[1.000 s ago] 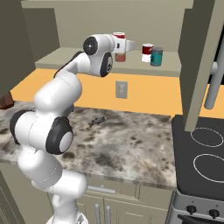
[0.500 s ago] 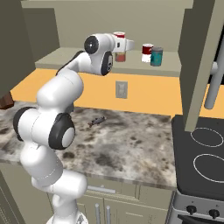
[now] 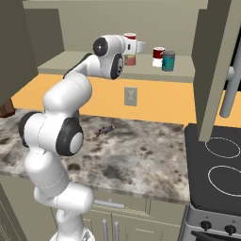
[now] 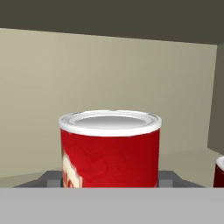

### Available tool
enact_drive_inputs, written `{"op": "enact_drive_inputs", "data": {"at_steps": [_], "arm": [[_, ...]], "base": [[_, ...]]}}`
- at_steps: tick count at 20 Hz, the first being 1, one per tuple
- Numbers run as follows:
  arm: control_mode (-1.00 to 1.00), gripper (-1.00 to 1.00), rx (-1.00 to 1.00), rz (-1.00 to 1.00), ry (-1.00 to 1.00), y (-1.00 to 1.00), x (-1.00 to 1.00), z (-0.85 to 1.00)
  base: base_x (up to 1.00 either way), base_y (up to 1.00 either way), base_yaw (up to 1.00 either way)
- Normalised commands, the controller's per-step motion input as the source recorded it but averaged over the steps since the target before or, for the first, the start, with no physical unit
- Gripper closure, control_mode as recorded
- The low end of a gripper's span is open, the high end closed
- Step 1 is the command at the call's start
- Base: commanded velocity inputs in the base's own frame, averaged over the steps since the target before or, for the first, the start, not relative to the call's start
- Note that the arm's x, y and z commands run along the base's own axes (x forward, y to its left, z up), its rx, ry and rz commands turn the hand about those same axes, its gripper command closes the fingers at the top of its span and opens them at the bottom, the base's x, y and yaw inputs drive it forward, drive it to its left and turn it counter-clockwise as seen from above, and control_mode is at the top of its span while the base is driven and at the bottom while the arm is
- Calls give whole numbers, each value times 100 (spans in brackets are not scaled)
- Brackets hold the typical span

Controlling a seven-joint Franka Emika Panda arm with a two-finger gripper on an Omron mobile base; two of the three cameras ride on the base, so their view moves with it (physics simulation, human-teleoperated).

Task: Stack two cans on top of the other two cans in the cabinet.

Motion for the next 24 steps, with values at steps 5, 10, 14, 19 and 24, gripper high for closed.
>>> {"op": "enact_drive_inputs", "data": {"at_steps": [5,10,14,19,24], "arm": [[-100,100,0,0,0,-9,5,-1],[-100,100,0,0,0,-3,0,-10],[-100,100,0,0,0,0,4,-14],[-100,100,0,0,0,-4,9,-3],[-100,100,0,0,0,-8,0,-5]], "base": [[0,0,0],[0,0,0],[0,0,0],[0,0,0],[0,0,0]]}}
